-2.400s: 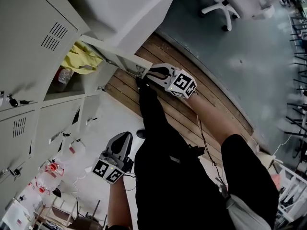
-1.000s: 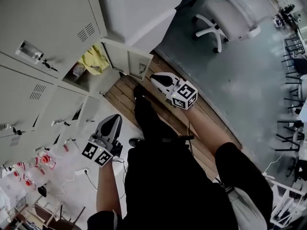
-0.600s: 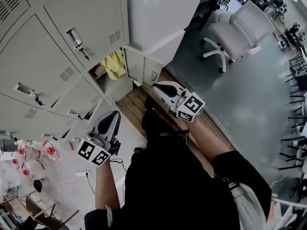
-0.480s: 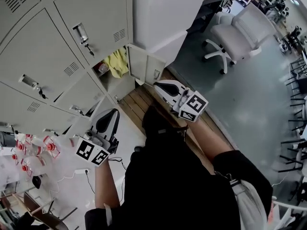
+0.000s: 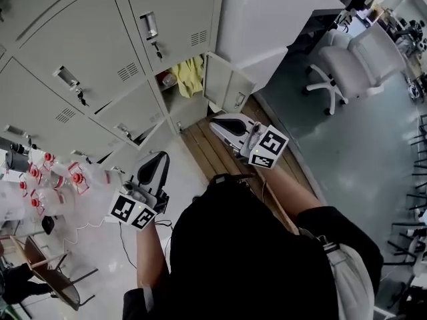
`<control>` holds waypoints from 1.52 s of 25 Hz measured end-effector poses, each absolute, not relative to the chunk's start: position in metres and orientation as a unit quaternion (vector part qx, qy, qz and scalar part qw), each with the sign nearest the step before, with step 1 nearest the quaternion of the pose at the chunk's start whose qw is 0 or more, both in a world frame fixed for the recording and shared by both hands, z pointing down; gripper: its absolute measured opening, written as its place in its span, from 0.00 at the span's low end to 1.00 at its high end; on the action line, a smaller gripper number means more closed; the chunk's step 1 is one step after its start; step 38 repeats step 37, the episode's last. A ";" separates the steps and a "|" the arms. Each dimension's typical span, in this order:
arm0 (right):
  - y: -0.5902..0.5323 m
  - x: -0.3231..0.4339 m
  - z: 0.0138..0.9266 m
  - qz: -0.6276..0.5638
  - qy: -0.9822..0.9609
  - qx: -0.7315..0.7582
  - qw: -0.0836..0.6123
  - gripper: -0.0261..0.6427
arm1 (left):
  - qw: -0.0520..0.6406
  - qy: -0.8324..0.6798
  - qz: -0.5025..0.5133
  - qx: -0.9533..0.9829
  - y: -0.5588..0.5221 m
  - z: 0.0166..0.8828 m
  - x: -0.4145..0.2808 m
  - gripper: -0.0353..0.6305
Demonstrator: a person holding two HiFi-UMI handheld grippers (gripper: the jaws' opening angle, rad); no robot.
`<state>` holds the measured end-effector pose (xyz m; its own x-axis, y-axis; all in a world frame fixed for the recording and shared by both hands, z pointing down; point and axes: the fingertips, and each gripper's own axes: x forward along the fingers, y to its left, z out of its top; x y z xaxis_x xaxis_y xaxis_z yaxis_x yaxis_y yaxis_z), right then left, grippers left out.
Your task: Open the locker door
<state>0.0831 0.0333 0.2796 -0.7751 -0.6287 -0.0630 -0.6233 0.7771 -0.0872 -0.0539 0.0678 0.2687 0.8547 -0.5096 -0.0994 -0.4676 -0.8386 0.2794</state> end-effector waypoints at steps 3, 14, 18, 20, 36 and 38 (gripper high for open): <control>0.041 0.072 0.284 -0.025 0.948 -0.314 0.036 0.06 | 0.132 -0.270 -0.075 0.951 0.078 0.284 -0.063 0.08; 0.098 0.085 0.314 -0.068 0.953 -0.293 0.024 0.06 | 0.151 -0.288 -0.056 0.944 0.137 0.311 -0.046 0.08; 0.121 0.083 0.312 -0.077 0.956 -0.282 0.033 0.06 | 0.143 -0.294 -0.051 0.944 0.165 0.302 -0.044 0.08; 0.136 0.081 0.309 -0.075 0.958 -0.273 0.032 0.06 | 0.146 -0.302 -0.055 0.940 0.179 0.298 -0.044 0.08; 0.261 0.141 0.357 -0.124 0.953 -0.276 0.017 0.06 | 0.200 -0.279 -0.021 0.939 0.305 0.346 0.021 0.08; 0.271 0.146 0.360 -0.129 0.952 -0.277 0.019 0.06 | 0.206 -0.280 -0.016 0.938 0.314 0.352 0.024 0.08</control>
